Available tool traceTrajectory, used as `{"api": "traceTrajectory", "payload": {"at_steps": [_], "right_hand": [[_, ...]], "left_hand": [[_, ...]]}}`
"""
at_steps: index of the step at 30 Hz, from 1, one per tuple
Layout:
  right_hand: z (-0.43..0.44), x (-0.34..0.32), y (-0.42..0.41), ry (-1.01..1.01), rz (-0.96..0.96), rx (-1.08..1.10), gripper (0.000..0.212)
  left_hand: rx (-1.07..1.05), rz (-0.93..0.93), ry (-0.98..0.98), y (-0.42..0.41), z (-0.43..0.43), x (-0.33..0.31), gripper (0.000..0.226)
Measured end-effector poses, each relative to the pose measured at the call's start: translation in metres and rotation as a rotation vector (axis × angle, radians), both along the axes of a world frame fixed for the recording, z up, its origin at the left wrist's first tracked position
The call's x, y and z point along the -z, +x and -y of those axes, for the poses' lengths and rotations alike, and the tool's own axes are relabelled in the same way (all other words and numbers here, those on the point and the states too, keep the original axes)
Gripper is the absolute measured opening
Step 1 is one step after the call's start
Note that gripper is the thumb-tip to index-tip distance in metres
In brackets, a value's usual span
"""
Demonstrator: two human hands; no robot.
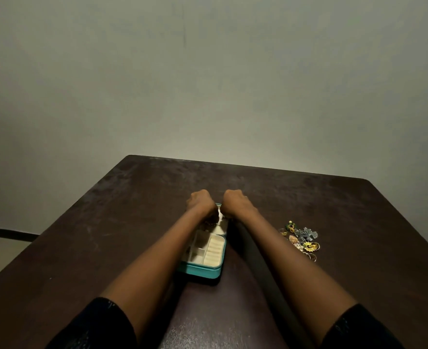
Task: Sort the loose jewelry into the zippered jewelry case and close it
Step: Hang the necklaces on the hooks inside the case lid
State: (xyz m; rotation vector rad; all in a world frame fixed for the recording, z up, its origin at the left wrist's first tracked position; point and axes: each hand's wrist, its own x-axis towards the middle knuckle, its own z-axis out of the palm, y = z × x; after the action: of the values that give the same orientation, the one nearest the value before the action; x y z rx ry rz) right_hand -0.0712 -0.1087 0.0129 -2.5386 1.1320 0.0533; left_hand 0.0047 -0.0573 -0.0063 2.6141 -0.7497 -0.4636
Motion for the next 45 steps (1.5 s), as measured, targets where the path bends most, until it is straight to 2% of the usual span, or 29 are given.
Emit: {"api": "traceTrajectory", "payload": {"at_steps": [5, 8, 10, 16, 19, 22, 26, 30, 33, 36, 39, 45], "right_hand": [[-0.003, 0.002, -0.003, -0.012, 0.031, 0.013, 0.033], [-0.004, 0.003, -0.006, -0.017, 0.052, 0.015, 0.03], [-0.005, 0.003, -0.009, -0.021, 0.07, 0.018, 0.03], [-0.01, 0.004, -0.011, 0.014, 0.125, 0.07, 0.028], [-0.013, 0.005, -0.015, 0.068, 0.17, 0.098, 0.026], [-0.013, 0.011, -0.021, 0.11, 0.269, 0.117, 0.022], [-0.018, 0.02, -0.033, 0.144, 0.46, 0.124, 0.018], [-0.028, 0.019, -0.048, 0.103, 0.591, 0.075, 0.02], [-0.034, 0.021, -0.062, 0.046, 0.662, 0.043, 0.024], [-0.035, 0.031, -0.075, 0.006, 0.81, 0.128, 0.022], [-0.034, 0.042, -0.082, 0.018, 0.92, 0.235, 0.024], [-0.029, 0.055, -0.087, 0.221, 0.953, 0.263, 0.027]], "left_hand": [[-0.005, 0.005, -0.021, 0.006, -0.014, -0.009, 0.03], [-0.093, 0.059, -0.103, 0.017, -0.027, -0.007, 0.022], [-0.149, 0.091, -0.142, 0.024, -0.035, 0.002, 0.024], [-0.016, -0.159, -0.125, 0.032, -0.043, 0.025, 0.05], [0.011, -0.259, -0.259, 0.031, -0.046, 0.037, 0.042], [-0.053, -0.353, -0.416, 0.028, -0.052, 0.048, 0.037], [-0.11, -0.339, -0.512, 0.013, -0.058, 0.047, 0.042], [-0.189, -0.358, -0.706, 0.0, -0.063, 0.043, 0.031], [-0.208, -0.505, -0.906, -0.012, -0.063, 0.044, 0.025], [-0.188, -0.629, -1.11, -0.027, -0.062, 0.043, 0.021], [-0.131, -0.597, -1.218, -0.034, -0.06, 0.046, 0.018], [0.05, -0.396, -1.306, -0.047, -0.053, 0.046, 0.02]]}}
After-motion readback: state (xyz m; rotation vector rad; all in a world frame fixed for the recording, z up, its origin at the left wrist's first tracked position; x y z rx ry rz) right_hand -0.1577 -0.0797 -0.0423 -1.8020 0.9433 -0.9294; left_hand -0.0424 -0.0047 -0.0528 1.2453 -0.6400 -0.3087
